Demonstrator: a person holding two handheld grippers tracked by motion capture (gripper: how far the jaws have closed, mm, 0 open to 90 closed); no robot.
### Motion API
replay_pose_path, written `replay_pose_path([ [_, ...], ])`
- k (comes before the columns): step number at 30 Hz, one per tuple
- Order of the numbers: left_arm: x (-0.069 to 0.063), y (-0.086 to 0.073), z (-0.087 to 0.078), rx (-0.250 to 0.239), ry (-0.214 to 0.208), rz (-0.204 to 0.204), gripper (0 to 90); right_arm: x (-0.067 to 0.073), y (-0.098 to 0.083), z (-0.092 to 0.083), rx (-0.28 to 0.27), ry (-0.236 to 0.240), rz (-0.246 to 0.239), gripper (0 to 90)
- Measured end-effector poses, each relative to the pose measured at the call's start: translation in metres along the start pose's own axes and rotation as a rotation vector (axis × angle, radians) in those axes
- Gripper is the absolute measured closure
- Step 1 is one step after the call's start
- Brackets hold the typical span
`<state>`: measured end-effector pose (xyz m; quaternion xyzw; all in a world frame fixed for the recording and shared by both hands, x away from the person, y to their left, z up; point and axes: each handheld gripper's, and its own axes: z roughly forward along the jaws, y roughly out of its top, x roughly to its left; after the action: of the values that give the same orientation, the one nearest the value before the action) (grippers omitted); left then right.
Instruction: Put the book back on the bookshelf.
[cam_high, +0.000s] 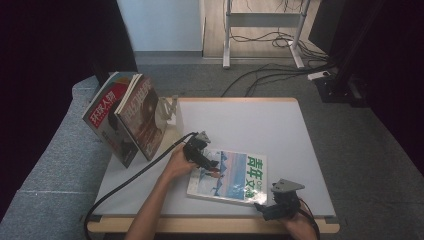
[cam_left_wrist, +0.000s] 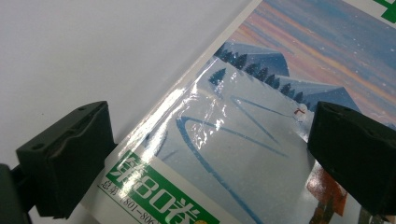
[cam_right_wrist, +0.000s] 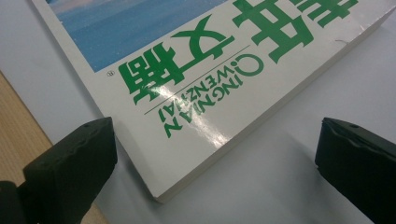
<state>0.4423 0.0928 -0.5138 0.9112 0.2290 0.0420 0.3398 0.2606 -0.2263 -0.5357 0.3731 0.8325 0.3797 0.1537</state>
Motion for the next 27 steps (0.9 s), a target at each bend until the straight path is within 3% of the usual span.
replay_pose_path([
  [8,-0.003,-0.003,-0.004,0.023,0.006,-0.009,0.0,-0.007,0.000,-0.002,0.004,-0.029,0.003,0.0],
  [27,-0.012,-0.026,-0.019,0.005,-0.010,-0.037,0.0,-0.045,0.005,0.002,-0.011,-0.126,0.064,0.0],
])
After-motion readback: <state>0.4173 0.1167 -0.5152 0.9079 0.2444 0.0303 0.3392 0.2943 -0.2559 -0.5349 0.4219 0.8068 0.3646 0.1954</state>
